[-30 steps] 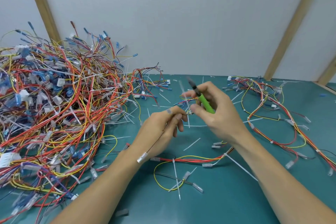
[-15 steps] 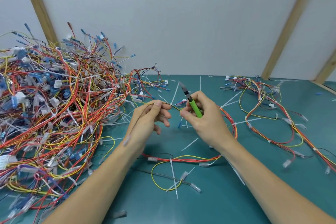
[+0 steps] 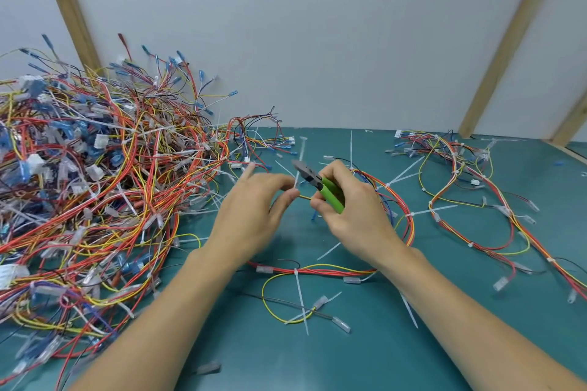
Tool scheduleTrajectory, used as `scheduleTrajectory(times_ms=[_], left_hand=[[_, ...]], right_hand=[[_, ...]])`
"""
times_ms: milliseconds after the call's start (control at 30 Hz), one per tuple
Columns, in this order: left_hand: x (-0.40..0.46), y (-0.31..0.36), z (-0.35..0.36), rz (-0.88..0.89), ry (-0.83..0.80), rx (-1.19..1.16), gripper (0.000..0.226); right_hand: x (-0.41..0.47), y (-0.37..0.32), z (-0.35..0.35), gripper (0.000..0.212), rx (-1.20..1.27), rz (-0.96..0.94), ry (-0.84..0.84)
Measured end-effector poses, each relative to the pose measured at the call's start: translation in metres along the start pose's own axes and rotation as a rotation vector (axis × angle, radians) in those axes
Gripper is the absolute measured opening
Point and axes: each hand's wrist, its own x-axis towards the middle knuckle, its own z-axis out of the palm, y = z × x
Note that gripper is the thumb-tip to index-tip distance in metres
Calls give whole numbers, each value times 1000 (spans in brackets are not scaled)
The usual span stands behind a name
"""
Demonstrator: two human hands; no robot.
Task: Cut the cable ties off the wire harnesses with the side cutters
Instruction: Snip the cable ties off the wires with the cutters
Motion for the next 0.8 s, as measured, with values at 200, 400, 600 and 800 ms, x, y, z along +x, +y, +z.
scheduleTrajectory(times_ms=[200, 400, 600, 800], left_hand=[[-3, -5, 8, -135, 40, -178, 17], [-3, -15, 15, -234, 75, -174, 8], [1, -17, 14, -377, 107, -544, 15], [0, -17, 12, -324, 146, -475, 16]], right_hand=[[0, 6, 4, 31, -49, 2, -22], [2, 9, 1, 25, -102, 76, 2], [6, 12, -22, 31, -283, 128, -6], [5, 7, -37, 42, -465, 132, -100]])
